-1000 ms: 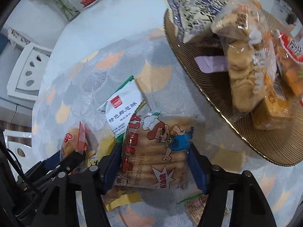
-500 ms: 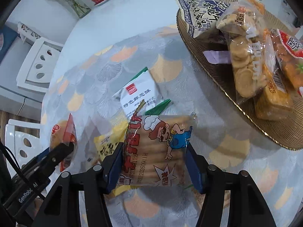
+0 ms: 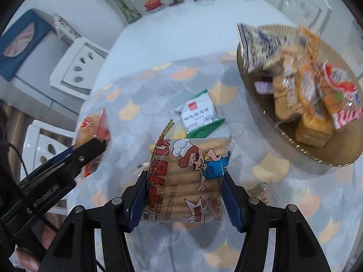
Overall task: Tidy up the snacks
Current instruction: 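Carry both packs over the amber plate and open both tools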
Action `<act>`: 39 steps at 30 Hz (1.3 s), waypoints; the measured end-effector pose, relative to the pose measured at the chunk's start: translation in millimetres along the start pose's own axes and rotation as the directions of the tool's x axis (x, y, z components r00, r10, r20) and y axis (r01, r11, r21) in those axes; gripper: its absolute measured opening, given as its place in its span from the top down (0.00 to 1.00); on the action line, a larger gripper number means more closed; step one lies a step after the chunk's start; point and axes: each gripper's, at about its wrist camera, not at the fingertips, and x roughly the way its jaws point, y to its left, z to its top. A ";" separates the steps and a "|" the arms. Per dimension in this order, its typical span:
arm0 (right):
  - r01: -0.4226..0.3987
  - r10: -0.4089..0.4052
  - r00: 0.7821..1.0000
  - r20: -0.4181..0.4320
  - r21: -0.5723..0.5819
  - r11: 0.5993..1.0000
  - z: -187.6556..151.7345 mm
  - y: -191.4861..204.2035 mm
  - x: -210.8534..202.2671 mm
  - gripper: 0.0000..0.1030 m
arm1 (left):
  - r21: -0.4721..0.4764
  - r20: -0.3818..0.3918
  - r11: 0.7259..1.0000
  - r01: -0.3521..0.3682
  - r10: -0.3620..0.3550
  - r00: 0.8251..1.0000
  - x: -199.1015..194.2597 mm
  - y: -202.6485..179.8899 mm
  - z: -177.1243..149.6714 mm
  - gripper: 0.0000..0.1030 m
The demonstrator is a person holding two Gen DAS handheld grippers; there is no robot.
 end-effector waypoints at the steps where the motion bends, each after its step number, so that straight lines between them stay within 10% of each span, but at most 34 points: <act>1: -0.004 0.004 1.000 0.015 -0.008 1.000 0.8 1.7 -6.8 0.42 | 0.006 0.011 1.000 0.001 -0.001 1.000 -4.4 -3.5 1.4 0.56; 18: 0.090 -0.096 0.929 0.358 0.035 0.995 68.7 -93.0 -145.8 0.42 | 0.242 0.164 0.967 0.086 -0.128 0.978 -37.2 -141.5 52.8 0.56; 30: 0.096 -0.104 0.960 0.262 0.041 0.995 152.1 -190.2 -111.9 0.39 | 0.245 0.054 0.955 0.168 -0.187 0.981 39.0 -223.6 71.4 0.52; 39: 0.067 -0.062 0.980 0.190 -0.020 0.998 160.9 -217.8 -89.6 0.38 | 0.134 -0.028 0.968 0.214 -0.212 0.977 55.9 -214.1 65.7 0.39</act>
